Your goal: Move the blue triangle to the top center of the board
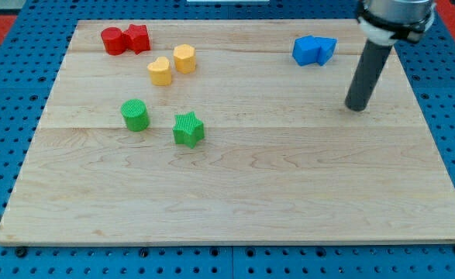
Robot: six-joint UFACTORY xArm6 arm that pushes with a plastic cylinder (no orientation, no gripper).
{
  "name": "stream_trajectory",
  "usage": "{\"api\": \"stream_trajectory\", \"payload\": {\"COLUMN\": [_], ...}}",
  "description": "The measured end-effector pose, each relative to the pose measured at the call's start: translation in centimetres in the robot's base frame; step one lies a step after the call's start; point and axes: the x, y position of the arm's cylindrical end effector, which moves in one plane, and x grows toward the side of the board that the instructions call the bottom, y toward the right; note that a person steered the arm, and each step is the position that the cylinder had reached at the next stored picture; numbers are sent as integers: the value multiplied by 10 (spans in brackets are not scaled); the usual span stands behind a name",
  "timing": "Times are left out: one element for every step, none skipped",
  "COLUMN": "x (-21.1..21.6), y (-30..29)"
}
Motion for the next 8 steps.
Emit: {"api": "stream_trajectory", "payload": {"x": [-65,-126,-118,-110,-92,-112,-140,-167], "y": [23,30,-39,-109,-152,-155,-124,-133]}}
